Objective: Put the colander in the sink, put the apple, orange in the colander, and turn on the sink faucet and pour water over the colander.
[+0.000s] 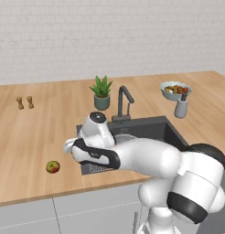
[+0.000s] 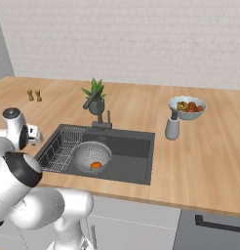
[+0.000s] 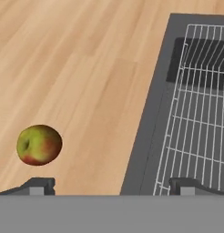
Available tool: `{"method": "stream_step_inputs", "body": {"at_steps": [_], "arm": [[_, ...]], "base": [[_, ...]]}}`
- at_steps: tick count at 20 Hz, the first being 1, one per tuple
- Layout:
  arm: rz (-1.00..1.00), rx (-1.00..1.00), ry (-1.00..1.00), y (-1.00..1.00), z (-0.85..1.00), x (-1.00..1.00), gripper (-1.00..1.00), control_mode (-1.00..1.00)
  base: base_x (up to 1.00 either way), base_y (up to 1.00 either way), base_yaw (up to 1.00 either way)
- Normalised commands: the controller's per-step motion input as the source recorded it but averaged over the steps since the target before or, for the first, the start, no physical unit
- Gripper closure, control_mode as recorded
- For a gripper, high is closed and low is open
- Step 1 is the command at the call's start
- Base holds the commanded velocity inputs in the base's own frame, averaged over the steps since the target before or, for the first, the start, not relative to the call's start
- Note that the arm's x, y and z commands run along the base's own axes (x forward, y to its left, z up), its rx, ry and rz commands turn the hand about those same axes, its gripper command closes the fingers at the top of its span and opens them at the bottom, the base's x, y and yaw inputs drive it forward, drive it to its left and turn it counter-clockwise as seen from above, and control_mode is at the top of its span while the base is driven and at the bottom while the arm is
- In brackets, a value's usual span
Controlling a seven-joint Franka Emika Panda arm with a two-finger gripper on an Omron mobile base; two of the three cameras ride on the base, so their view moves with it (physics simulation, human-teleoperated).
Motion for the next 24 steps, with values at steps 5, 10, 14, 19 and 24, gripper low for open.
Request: {"method": "stream_step_inputs", "body": {"at_steps": [5,10,14,19,24], "arm": [[0.02,0.0,0.23,0.43,0.0,0.0,-1.0,-1.0],[0.03,0.0,0.27,0.44,0.0,0.0,-1.0,-1.0],[0.0,-0.03,0.2,0.49,-0.02,0.08,-1.0,-1.0],[0.0,-0.1,0.04,0.42,-0.26,0.03,-1.0,-1.0],[0.01,-0.13,-0.03,0.24,-0.32,0.04,-1.0,-1.0]], "base": [[0.0,0.0,0.0],[0.0,0.0,0.0],[0.0,0.0,0.0],[0.0,0.0,0.0],[0.0,0.0,0.0]]}}
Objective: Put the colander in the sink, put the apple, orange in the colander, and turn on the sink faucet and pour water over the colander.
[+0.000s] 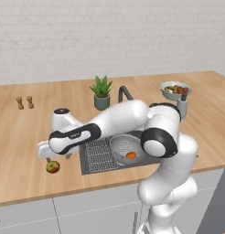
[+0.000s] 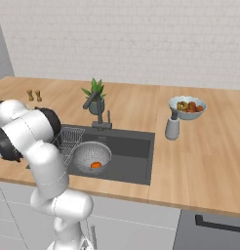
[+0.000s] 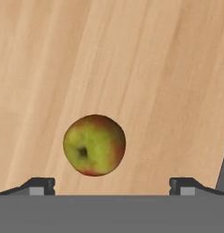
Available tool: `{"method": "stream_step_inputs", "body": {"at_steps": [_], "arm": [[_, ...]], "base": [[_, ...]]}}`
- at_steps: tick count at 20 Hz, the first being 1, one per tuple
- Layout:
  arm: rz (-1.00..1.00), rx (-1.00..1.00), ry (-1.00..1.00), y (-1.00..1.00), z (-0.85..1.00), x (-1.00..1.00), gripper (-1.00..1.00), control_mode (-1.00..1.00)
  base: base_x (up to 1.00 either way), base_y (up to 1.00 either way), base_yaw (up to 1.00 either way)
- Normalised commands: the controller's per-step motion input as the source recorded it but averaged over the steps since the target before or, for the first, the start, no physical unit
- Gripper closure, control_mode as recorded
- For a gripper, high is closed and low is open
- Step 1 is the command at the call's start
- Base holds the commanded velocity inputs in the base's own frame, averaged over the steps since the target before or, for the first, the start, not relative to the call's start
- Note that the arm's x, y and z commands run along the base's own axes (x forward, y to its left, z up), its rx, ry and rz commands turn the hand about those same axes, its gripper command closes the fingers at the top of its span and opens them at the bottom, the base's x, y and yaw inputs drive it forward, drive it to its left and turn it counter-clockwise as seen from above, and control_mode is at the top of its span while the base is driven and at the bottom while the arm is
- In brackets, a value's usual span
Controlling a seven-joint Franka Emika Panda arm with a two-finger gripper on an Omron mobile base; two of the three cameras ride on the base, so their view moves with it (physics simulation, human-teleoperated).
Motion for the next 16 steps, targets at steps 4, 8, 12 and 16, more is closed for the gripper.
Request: {"method": "stream_step_inputs", "body": {"at_steps": [4,8,12,16], "arm": [[0.0,-0.1,-0.03,0.16,-0.22,0.0,-1.0,-1.0],[0.0,-0.08,0.0,0.09,-0.19,0.0,-1.0,-1.0],[0.0,-0.05,0.0,0.0,-0.11,0.01,-1.0,-1.0],[0.0,-0.05,0.0,0.0,-0.14,0.04,-1.0,-1.0]], "base": [[0.0,0.0,0.0],[0.0,0.0,0.0],[0.0,0.0,0.0],[0.0,0.0,0.0]]}}
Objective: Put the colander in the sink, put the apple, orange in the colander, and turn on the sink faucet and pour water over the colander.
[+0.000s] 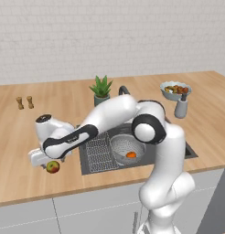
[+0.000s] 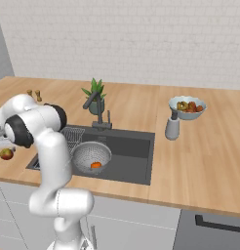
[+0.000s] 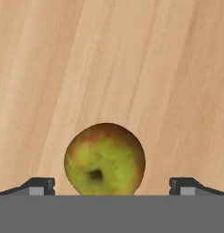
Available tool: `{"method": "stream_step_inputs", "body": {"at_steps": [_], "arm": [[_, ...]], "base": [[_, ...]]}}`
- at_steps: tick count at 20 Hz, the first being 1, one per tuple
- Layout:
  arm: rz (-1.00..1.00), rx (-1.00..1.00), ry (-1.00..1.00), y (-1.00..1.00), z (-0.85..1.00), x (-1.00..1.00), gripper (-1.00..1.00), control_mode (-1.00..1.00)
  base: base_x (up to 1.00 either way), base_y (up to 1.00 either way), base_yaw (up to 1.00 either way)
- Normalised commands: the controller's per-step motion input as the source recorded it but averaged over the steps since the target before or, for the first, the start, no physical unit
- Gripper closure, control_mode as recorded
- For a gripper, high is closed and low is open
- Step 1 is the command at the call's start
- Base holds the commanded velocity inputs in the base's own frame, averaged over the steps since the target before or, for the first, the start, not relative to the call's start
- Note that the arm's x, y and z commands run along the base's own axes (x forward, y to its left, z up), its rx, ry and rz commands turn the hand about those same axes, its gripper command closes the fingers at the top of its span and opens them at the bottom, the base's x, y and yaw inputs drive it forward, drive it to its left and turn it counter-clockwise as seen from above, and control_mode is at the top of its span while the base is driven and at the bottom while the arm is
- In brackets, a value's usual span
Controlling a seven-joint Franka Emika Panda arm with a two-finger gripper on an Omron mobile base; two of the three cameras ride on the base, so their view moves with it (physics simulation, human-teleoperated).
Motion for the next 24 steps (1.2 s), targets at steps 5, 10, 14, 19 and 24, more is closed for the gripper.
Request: {"method": "stream_step_inputs", "body": {"at_steps": [5,10,14,19,24], "arm": [[0.0,-0.04,0.0,0.0,-0.18,0.03,-1.0,-1.0],[0.0,-0.01,-0.02,0.0,-0.25,0.0,-1.0,-1.0],[0.0,0.0,-0.03,0.0,-0.24,0.01,-1.0,-1.0],[0.0,0.0,-0.04,0.0,-0.22,0.05,1.0,-1.0],[0.0,0.0,-0.03,0.0,-0.09,0.05,1.0,-1.0]], "base": [[0.0,0.0,0.0],[0.0,0.0,0.0],[0.0,0.0,0.0],[0.0,0.0,0.0],[0.0,0.0,0.0]]}}
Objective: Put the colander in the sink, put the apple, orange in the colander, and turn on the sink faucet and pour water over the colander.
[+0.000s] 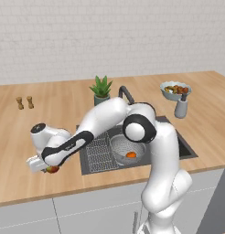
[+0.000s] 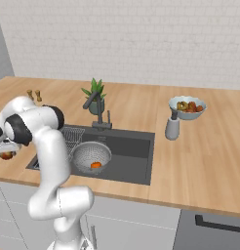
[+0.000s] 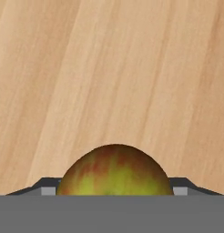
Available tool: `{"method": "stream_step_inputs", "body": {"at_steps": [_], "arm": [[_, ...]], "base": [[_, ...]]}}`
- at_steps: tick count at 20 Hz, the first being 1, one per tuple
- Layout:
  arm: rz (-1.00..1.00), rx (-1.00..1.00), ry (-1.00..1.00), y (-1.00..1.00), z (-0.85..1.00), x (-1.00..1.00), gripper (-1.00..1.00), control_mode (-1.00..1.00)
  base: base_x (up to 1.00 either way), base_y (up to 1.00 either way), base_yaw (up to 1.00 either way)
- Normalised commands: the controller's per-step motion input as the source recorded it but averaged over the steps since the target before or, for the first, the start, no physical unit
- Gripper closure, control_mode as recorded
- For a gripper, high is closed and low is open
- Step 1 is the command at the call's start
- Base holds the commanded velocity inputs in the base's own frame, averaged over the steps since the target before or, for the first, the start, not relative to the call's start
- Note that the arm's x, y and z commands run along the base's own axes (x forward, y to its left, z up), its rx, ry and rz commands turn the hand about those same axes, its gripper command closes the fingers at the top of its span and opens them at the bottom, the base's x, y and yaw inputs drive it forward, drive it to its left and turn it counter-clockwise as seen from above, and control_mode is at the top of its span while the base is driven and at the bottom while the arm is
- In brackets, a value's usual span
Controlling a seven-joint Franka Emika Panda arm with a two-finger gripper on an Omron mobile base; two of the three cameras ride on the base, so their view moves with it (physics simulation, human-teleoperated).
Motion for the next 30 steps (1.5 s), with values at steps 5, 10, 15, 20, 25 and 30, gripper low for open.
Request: {"method": "stream_step_inputs", "body": {"at_steps": [5,10,15,20,25,30], "arm": [[0.0,0.02,0.0,-0.06,-0.03,0.1,1.0,-1.0],[0.0,0.0,-0.01,-0.24,0.15,0.09,1.0,-1.0],[0.0,0.03,0.0,-0.57,0.4,0.0,1.0,-1.0],[-0.02,0.04,0.0,-0.67,0.4,0.0,1.0,-1.0],[-0.03,0.08,0.0,-0.95,0.08,0.0,1.0,-1.0],[-0.03,0.11,-0.01,-1.0,0.01,0.0,1.0,-1.0]], "base": [[0.0,0.0,0.0],[0.0,0.0,0.0],[0.0,0.0,0.0],[0.0,0.0,0.0],[0.0,0.0,0.0],[0.0,0.0,0.0]]}}
